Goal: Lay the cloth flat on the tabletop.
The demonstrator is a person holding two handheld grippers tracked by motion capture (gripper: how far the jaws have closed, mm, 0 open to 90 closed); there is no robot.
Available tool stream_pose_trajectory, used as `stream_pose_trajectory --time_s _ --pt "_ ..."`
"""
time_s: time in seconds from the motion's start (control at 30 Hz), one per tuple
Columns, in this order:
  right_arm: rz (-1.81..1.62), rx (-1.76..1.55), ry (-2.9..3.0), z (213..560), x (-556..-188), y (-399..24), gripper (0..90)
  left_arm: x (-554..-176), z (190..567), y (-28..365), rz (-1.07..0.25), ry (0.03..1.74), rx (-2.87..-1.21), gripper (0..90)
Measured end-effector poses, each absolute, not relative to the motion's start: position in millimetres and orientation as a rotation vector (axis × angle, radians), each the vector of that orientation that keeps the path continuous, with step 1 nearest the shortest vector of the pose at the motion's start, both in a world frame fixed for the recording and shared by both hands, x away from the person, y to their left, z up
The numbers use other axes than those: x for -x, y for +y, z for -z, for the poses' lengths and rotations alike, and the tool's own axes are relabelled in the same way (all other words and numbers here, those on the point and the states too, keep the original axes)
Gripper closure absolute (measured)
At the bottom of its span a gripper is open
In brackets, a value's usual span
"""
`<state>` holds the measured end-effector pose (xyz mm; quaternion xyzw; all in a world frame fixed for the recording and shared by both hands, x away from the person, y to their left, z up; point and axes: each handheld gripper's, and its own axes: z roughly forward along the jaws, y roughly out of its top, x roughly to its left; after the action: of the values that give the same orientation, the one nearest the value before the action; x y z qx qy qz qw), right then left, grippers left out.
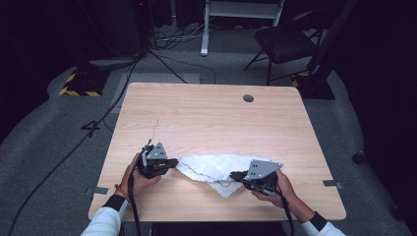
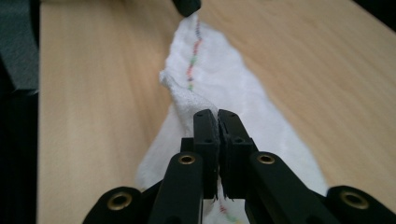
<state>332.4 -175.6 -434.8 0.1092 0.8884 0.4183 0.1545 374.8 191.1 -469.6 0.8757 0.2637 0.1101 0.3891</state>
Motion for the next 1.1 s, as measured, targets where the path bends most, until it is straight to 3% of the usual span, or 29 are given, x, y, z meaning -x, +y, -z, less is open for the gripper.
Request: stream_pose_trajectory --time_s 0.53,0.93,1.03,1.07,1.1 --pt "-1.095 -0.518 2.360 394.5 -450.0 -184.7 87.0 -430.4 454.3 181.4 -0.326 0.709 -2.184 85.4" --pt "-0.972 -0.712 2.332 415.4 -515.2 -189.5 85.0 -477.2 463.9 160.0 -0.384 0.824 -2.187 85.0" --pt "-0.924 -0.781 2.282 422.7 -526.5 -196.3 77.1 -484.1 463.8 150.7 -0.393 0.866 -2.170 77.1" --pt "-0.930 -0.803 2.283 424.4 -528.9 -200.2 73.0 -483.9 462.6 147.6 -0.400 0.872 -2.166 72.0" --pt "-0.916 -0.834 2.295 426.5 -530.0 -208.6 71.0 -482.3 461.9 144.5 -0.399 0.868 -2.158 60.1"
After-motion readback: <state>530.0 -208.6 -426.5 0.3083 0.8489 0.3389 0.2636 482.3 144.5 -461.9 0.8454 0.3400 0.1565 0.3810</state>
